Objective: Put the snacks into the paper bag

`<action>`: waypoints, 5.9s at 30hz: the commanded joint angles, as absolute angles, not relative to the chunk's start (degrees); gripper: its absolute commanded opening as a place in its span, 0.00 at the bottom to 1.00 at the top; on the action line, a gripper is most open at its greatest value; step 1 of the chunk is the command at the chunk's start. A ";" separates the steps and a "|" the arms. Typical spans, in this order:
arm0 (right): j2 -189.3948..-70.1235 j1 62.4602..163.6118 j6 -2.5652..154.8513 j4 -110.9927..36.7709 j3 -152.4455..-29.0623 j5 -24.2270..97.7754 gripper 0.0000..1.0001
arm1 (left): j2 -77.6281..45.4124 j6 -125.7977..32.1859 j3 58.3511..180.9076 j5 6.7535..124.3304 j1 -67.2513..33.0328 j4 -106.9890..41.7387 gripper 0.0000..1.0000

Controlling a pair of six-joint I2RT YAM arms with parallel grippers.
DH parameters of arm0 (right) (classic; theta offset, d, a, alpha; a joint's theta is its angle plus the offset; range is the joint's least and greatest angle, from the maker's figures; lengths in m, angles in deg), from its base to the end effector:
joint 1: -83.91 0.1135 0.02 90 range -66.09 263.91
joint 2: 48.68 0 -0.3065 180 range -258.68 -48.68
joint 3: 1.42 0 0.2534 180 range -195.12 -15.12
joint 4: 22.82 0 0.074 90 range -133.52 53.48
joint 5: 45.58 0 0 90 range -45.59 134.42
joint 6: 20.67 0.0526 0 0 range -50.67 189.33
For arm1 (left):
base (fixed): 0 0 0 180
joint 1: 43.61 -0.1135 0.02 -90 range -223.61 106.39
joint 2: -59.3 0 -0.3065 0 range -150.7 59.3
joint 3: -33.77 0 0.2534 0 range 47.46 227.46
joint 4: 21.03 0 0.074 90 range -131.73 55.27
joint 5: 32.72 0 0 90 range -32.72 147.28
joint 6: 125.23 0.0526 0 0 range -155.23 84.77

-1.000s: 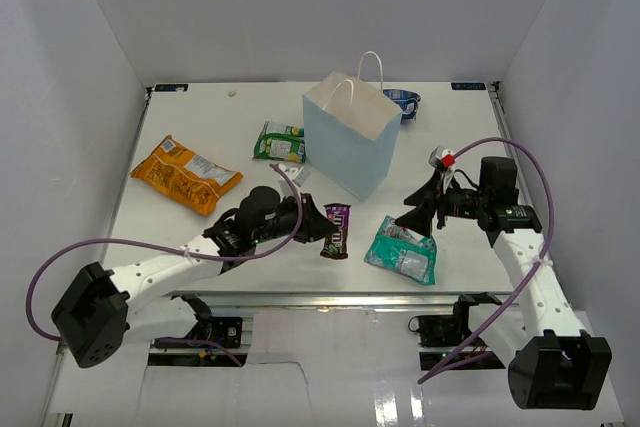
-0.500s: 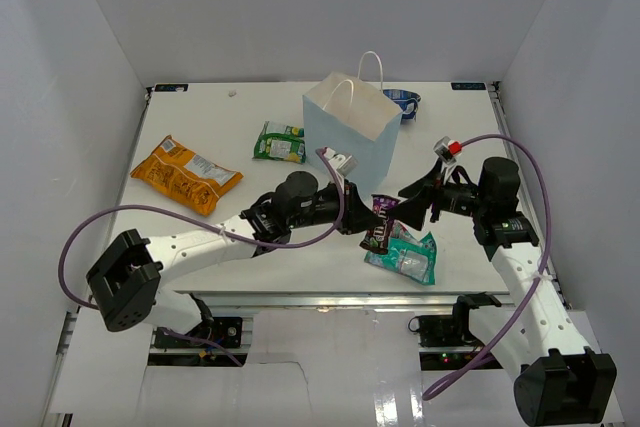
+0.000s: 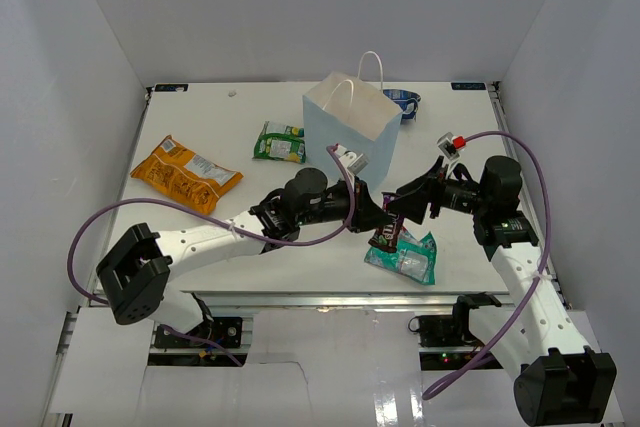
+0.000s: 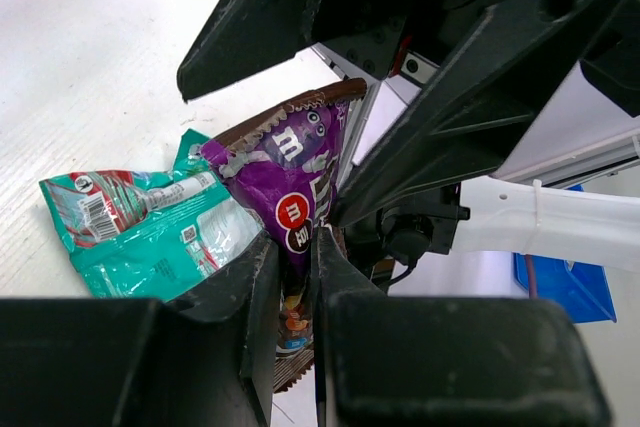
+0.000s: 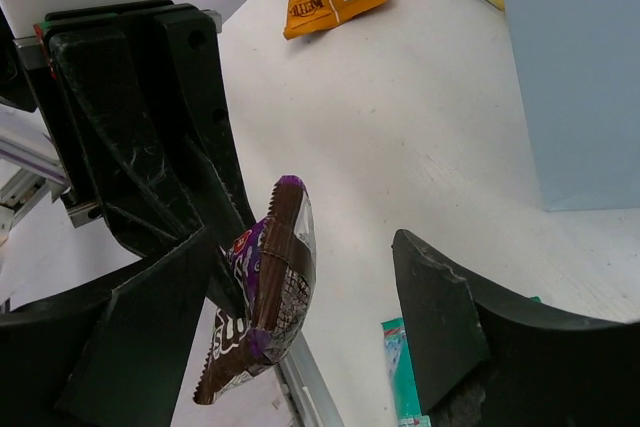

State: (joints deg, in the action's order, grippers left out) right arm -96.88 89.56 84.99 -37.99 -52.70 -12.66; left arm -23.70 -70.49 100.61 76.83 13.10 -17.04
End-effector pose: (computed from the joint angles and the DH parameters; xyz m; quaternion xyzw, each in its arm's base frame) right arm 0.1639 0.0606 0.3341 -0.2396 0.7067 0.4672 0.4741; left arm 0.1757 -0.2996 0.3211 0.2475 0.7335 -0.5370 0.3351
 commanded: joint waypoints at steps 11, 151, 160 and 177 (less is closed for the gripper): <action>-97.11 89.80 86.91 -34.76 -52.47 -15.96 0.40 | -22.53 -69.24 103.44 77.85 13.78 -15.13 0.13; -106.77 79.69 49.11 -57.87 -57.48 -17.55 0.77 | -49.17 -87.52 113.56 76.88 -39.30 -26.20 0.00; -105.81 79.78 44.20 -60.95 -57.75 -21.59 0.77 | -38.80 -80.23 108.73 73.19 -39.48 -30.59 0.00; -99.21 97.16 25.38 -68.42 -62.48 -1.84 0.77 | -15.87 -86.02 91.06 81.53 -38.87 -35.16 0.00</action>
